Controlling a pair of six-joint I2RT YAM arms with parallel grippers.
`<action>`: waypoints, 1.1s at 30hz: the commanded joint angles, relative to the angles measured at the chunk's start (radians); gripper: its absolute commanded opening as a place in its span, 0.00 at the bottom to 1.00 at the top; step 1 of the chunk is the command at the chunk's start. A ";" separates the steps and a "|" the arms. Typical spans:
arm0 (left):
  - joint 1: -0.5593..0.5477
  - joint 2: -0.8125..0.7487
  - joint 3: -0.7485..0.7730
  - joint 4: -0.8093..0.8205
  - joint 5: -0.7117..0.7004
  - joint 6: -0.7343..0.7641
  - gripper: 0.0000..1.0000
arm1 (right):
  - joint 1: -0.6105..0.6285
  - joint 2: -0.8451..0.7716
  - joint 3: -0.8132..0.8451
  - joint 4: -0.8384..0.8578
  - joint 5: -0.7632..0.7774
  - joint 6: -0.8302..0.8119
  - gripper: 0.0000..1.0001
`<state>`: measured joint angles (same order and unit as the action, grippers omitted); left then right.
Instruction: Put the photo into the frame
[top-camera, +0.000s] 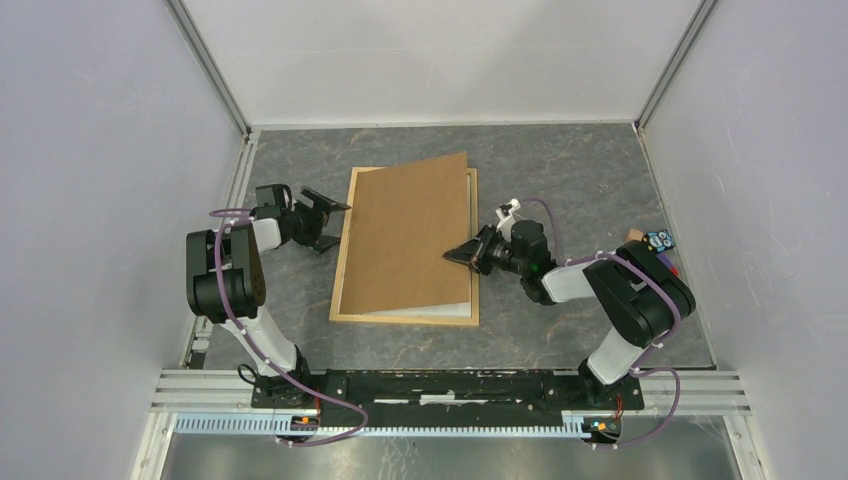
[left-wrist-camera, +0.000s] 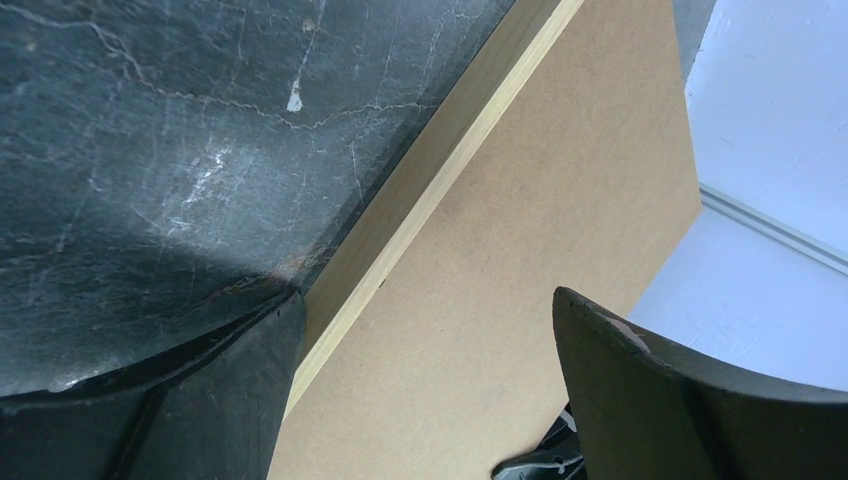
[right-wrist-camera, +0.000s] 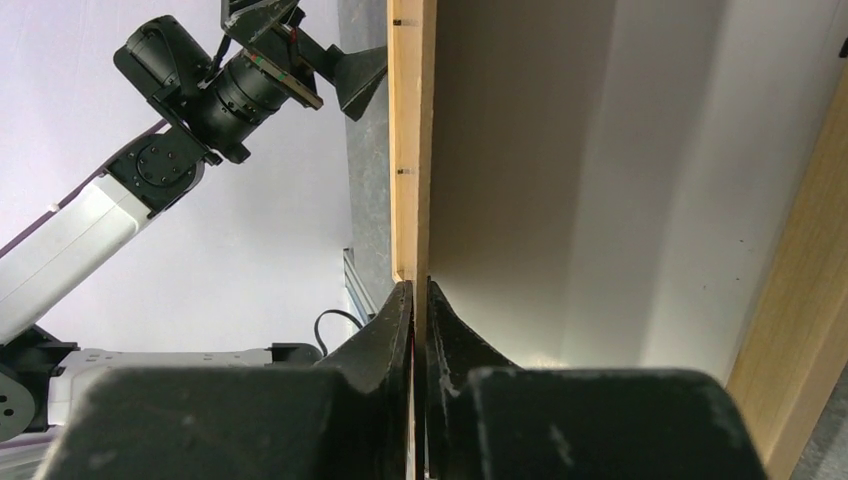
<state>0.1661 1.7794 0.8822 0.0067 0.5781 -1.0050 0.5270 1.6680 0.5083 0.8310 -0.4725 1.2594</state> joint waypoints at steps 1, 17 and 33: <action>-0.001 -0.027 -0.017 -0.020 -0.016 -0.026 1.00 | 0.018 0.000 0.044 0.045 0.041 -0.041 0.15; -0.001 -0.028 -0.016 -0.020 -0.017 -0.023 1.00 | 0.026 -0.079 0.093 -0.164 0.164 -0.246 0.64; 0.000 -0.032 -0.014 -0.020 -0.014 -0.023 1.00 | 0.122 -0.128 0.187 -0.319 0.297 -0.419 0.79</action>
<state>0.1661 1.7756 0.8791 0.0067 0.5766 -1.0050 0.6220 1.5841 0.6209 0.5095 -0.2317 0.9184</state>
